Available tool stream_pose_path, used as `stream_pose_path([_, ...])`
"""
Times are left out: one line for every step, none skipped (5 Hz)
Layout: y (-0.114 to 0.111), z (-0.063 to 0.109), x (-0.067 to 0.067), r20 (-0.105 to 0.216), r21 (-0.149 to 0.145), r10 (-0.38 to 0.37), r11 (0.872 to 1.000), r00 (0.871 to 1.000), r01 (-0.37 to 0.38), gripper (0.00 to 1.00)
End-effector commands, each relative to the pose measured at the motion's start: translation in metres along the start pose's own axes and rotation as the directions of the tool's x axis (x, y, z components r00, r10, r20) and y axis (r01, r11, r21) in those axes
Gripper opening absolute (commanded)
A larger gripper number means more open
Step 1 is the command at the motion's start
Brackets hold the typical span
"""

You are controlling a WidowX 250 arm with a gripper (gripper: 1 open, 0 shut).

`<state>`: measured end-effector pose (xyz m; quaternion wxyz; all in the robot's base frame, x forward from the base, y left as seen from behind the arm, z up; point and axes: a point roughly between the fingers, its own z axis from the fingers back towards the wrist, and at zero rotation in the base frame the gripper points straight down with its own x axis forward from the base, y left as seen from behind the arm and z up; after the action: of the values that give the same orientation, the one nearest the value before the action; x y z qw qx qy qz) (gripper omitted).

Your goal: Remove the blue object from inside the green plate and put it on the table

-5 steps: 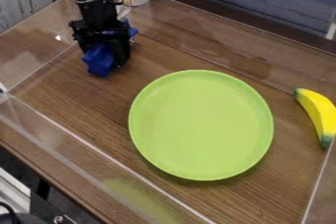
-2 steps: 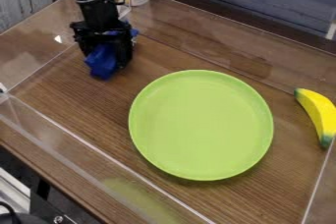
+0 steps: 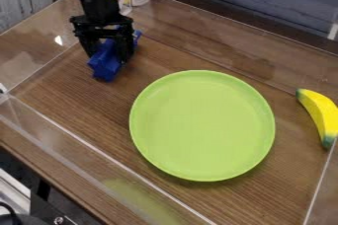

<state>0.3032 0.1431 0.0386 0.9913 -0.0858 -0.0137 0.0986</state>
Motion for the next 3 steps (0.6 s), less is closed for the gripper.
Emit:
stream_pose_path([-0.0091, 0.0407, 0.0115, 0.107, 0.029, -0.031, 0.999, 0.994, 0.028, 1.0])
stream_pose_path([-0.013, 0.0483, 0.0121, 0.12, 0.028, -0.036, 0.999, 0.992, 0.033, 1.0])
stream_pose_path([-0.0133, 0.0476, 0.0133, 0.12, 0.032, -0.036, 0.999, 0.992, 0.032, 1.0])
